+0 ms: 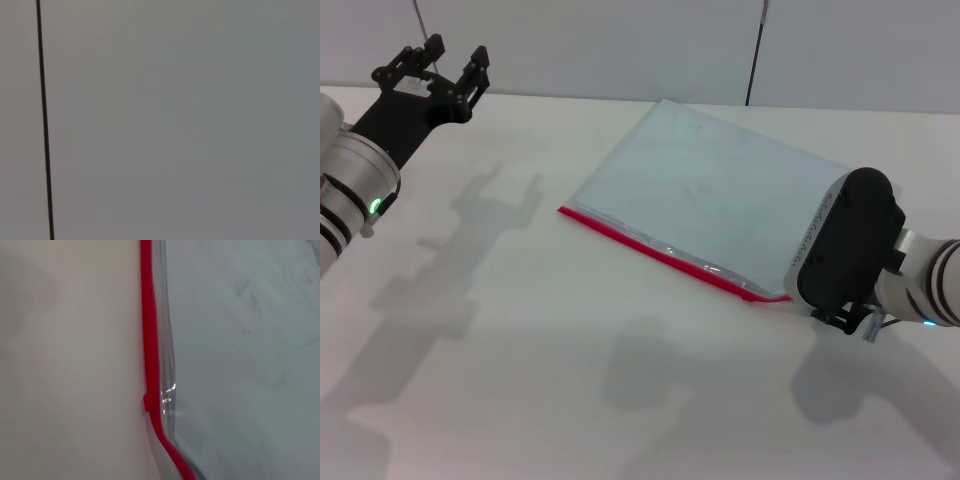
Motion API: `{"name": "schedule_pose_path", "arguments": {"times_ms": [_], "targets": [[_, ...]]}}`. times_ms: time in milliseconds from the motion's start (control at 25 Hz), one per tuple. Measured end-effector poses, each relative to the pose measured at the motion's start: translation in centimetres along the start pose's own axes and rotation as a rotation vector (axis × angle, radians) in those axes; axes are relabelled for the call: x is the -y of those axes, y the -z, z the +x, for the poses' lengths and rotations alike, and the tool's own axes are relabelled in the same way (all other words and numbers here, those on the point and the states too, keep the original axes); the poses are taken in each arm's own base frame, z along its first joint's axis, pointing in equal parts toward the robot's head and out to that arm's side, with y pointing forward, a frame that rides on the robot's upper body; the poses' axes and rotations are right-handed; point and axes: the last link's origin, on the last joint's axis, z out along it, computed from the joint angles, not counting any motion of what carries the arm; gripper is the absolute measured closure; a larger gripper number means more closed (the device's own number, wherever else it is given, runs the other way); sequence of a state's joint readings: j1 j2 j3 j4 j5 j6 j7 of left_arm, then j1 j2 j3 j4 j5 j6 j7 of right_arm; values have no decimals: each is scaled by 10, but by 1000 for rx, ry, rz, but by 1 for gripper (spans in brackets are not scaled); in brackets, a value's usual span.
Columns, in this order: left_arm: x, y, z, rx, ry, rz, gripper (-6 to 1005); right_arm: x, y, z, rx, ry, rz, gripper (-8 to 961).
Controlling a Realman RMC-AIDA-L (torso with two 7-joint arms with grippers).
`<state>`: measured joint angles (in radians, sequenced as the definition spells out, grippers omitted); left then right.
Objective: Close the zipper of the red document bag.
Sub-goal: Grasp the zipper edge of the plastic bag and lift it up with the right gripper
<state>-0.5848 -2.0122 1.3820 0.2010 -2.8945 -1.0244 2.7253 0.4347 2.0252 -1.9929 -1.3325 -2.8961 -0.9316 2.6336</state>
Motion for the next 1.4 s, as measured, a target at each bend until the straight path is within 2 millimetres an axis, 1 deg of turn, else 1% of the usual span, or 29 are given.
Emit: {"name": "schedule_pose_path", "arguments": {"times_ms": [360, 560, 800, 920, 1040, 1280, 1360, 1400], "targets": [[-2, -1, 1, -6, 4, -5, 413, 1, -1, -5, 5, 13, 1, 435], [-3, -1, 1, -7, 4, -6, 413, 2, 3, -11, 26, 15, 6, 567], [-3, -1, 1, -6, 5, -7, 413, 6, 10, -21, 65, -5, 23, 748], [-3, -1, 0, -2, 6, -9, 413, 7, 17, -23, 90, -21, 35, 809], [-2, -1, 0, -2, 11, -7, 413, 10, 22, -22, 106, -35, 48, 834], [-4, -1, -1, 2, 11, -13, 412, 13, 26, -20, 115, -47, 59, 866], [-5, -1, -1, 8, 20, -20, 412, 17, 34, -17, 123, -54, 74, 873], [-7, -2, -3, 22, 29, -31, 412, 17, 34, -17, 123, -54, 74, 876]]}}
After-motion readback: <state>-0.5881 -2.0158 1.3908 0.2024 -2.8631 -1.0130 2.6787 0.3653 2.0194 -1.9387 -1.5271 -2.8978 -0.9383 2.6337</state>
